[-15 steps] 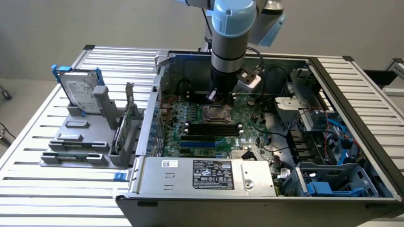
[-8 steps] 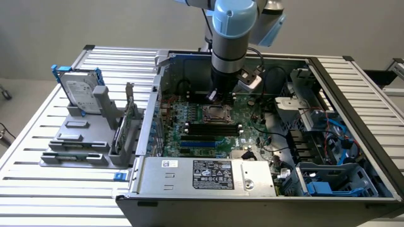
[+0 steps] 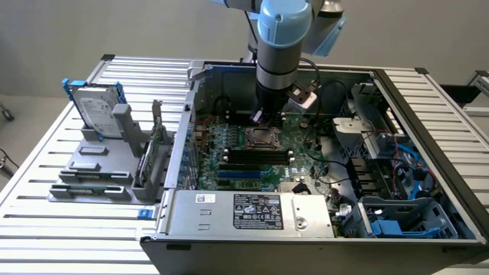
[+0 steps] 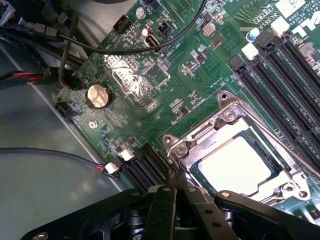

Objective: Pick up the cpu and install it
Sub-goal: 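Install the first cpu locking lever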

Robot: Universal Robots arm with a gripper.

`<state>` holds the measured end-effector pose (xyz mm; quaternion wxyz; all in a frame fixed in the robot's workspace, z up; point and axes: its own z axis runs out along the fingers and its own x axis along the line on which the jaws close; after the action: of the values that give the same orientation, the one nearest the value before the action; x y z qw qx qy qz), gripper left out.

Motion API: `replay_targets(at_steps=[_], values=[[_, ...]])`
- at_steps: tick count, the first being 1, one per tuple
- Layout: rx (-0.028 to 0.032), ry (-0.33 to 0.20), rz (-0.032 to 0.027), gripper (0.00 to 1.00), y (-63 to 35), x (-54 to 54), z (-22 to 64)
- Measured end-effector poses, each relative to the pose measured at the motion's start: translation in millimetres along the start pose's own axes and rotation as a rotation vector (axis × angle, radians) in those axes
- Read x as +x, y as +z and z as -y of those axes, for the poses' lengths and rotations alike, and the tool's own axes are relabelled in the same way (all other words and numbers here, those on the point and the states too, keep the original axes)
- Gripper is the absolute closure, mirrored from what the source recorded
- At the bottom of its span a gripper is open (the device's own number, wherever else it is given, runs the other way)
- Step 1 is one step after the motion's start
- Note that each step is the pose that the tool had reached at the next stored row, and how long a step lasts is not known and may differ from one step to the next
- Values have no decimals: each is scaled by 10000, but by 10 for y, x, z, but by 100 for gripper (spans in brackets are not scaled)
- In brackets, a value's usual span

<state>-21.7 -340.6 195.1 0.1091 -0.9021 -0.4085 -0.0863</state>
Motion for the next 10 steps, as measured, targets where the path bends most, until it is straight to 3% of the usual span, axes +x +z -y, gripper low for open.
replay_targets(at_steps=[10], values=[[109, 133, -147, 89, 25, -25, -21]])
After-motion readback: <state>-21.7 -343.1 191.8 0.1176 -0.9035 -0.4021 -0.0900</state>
